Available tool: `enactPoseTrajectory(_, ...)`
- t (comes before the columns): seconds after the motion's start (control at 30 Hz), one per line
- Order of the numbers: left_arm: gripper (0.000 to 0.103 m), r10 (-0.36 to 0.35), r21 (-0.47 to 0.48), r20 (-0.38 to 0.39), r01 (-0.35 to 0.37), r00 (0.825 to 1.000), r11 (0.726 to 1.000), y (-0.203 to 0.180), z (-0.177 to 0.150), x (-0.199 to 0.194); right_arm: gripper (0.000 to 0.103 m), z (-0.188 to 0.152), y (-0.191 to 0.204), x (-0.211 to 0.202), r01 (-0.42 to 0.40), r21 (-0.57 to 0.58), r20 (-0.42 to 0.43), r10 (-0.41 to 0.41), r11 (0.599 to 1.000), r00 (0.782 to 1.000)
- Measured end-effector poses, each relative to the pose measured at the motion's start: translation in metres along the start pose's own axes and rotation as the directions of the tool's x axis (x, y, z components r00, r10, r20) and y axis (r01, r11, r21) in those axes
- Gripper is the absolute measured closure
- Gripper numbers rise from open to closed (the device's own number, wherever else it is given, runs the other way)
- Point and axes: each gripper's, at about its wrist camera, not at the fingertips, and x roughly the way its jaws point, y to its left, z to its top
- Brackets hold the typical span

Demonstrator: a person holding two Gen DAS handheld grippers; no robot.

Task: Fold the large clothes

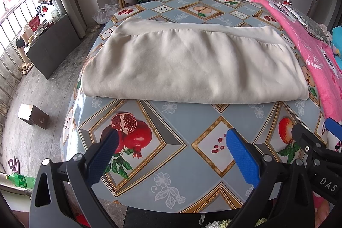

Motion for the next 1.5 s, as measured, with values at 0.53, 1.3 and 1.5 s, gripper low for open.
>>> enactPoseTrajectory(0.53,0.005,0.003,0.001,0.001,-0.003,1.0,1.0,0.0003,-0.0003,0.0006,0.007,0.0003,-0.0002,-0.0002,-0.002,-0.001,-0.003,0.002,1.0,1.0)
enactPoseTrajectory(1.3,0.005,0.008,-0.001,0.008,-0.008,1.0,1.0,0.0015,0.0006,0.0001,0.007,0.0015,-0.0005,0.0007,-0.007,-0.006,-0.001,0.007,1.0,1.0)
enactPoseTrajectory(1.5,0.005,0.008,-0.001,0.007,-0.008,1.0,1.0,0.0016,0.0012,0.0,0.007,0.002,0.0004,0.0004,-0.007,-0.007,-0.001,0.007,1.0,1.0)
